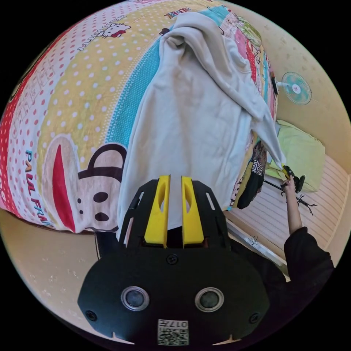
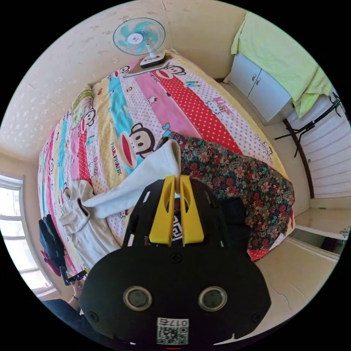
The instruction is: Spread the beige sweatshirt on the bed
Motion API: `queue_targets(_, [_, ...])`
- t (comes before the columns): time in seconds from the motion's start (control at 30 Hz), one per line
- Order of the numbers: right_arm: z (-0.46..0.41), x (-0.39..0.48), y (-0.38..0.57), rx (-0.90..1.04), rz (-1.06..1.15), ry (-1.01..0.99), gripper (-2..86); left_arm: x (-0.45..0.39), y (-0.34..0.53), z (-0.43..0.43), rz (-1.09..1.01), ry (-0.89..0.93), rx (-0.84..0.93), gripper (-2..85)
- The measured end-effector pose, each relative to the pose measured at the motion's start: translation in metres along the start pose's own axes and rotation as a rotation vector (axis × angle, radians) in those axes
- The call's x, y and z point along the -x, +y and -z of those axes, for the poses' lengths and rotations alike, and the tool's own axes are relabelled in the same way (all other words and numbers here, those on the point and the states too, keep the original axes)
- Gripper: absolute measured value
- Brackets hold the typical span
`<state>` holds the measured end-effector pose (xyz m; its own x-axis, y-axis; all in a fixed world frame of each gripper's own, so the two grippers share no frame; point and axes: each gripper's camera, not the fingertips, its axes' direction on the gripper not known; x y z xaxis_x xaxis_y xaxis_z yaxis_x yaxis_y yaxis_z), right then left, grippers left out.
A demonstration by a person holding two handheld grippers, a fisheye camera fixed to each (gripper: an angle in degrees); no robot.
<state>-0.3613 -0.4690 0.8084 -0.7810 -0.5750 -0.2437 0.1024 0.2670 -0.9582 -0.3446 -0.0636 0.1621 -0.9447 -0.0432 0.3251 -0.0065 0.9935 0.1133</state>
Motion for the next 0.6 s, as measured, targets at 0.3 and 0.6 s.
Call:
queue_targets(0.3, [-0.068, -0.021, 0.002, 0.252, -0.074, 0.071, 2.6, 0.011, 0.017, -0.007, 0.043, 0.074, 0.003, 7.7])
queue_targets(0.6, [0.020, 0.207, 0.063, -0.138, 0.193, -0.318, 2.6, 0.049, 0.033, 0.019, 0.059, 0.152, -0.096, 9.8])
